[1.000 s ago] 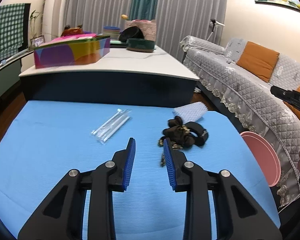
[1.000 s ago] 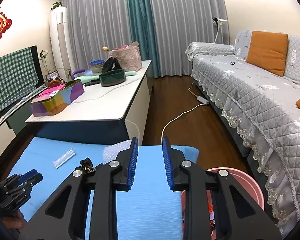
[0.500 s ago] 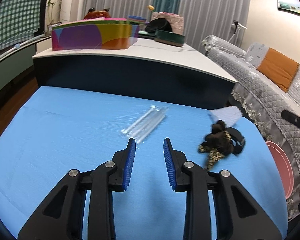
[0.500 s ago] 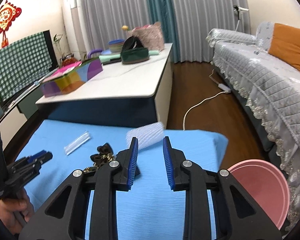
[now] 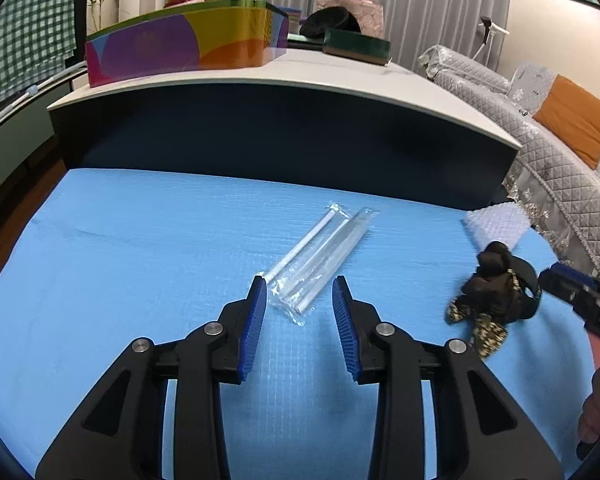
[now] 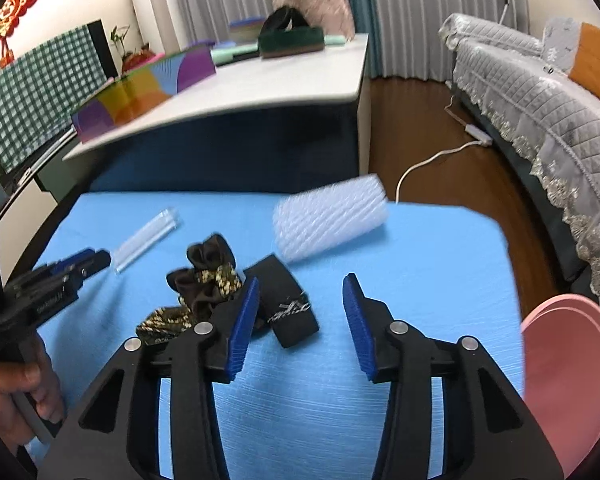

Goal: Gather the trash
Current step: 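Grasp the clear straw packet with the left tool while the right tool grasps the black elastic band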

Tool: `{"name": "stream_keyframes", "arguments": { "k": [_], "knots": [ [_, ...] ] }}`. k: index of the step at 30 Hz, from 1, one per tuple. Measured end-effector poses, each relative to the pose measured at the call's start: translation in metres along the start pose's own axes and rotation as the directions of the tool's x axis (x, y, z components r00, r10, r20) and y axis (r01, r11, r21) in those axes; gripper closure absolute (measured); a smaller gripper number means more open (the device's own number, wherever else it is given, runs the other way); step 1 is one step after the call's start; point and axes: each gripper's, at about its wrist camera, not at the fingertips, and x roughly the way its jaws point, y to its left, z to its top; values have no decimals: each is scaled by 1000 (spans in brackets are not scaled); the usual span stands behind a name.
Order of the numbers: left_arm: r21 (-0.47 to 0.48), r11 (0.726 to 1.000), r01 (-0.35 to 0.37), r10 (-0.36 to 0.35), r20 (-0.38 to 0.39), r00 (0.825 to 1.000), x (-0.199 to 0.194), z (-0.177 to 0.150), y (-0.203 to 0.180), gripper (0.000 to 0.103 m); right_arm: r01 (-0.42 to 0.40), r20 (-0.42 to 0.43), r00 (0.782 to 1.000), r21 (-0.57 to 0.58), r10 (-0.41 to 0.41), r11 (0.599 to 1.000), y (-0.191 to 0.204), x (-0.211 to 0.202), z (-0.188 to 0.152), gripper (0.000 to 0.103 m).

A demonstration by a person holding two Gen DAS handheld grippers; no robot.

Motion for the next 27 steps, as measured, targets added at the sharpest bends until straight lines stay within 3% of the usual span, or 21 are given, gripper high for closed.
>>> {"name": "stream_keyframes", "arguments": {
  "k": [8, 11, 13, 15, 17, 19, 27],
  "knots": [
    [-3, 1000, 0, 0, -54, 999, 19, 5, -2, 66, 7, -44, 999, -23, -8, 1000, 2, 8, -1, 59],
    [1, 1000, 8, -8, -62, 998, 21, 6, -6, 66, 10, -48, 999, -48, -12, 999, 5, 8, -2, 74],
    [-1, 1000, 10, -10, -78, 997, 23, 6, -7, 66, 9, -44, 999, -62, -12, 998, 7, 5, -2, 75],
    [-15, 1000, 10, -11, -84, 996, 25, 7, -6, 70, 5, -41, 999, -64, -8, 998, 7, 2, -1, 79],
    [-29, 999, 16, -18, -90, 996, 27, 7, -3, 88, 3, -22, 1000, -58, -4, 998, 6, -7, 2, 79],
    [-37, 999, 20, -24, -91, 996, 26, 5, -2, 98, 1, 0, 1000, -60, -1, 998, 6, -17, 3, 80],
    [-1, 999, 46, -46, -45, 998, -5, -1, -20, 101, 14, 72, 997, -50, -10, 999, -4, -59, 1, 80]
  ]
}}
